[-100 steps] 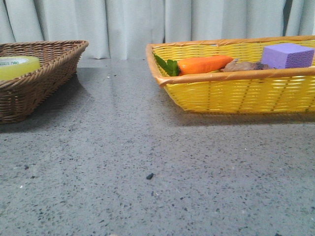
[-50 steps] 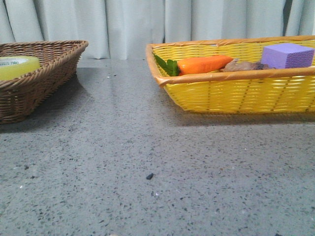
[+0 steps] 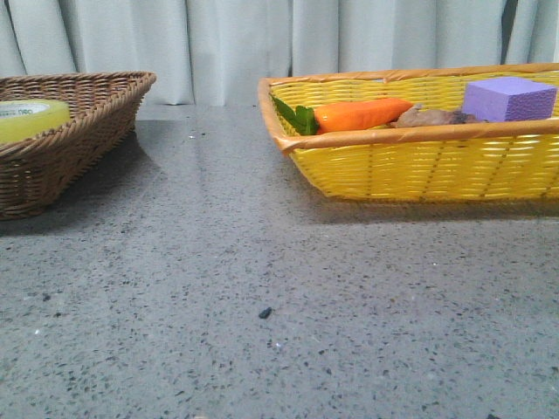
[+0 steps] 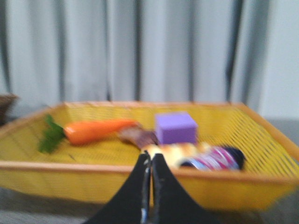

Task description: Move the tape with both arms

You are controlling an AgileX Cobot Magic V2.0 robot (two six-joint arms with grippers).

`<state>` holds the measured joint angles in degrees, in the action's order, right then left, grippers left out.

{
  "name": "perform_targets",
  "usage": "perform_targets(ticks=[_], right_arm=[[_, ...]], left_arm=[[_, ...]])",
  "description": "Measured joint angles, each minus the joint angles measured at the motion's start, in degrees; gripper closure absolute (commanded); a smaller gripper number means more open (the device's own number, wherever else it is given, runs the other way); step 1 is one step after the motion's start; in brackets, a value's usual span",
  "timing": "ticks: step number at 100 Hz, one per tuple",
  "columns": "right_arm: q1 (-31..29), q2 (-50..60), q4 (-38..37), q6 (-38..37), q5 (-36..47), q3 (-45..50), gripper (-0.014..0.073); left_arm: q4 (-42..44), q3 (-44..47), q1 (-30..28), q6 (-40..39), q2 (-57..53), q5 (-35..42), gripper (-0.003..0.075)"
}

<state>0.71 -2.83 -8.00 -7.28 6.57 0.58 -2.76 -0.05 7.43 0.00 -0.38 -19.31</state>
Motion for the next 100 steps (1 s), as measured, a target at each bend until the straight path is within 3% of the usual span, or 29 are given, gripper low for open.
perform_targets(ticks=[25,42,100], right_arm=[[-3.24,3.19,2.87,1.42,-18.58,0.00,0.0660],[-3.33,3.44,3.26,1.42,-24.51,0.00,0.0660],[-3.33,3.44,3.47,1.50,-25.57,0.00,0.0660]], left_arm=[[-0.02,0.00,0.00,0.00,0.00,0.10,0.0741],[-0.12,0.00,0.00,0.00,0.00,0.10,0.0741],[-0.12,0.03,0.00,0.00,0.00,0.10,0.0741]])
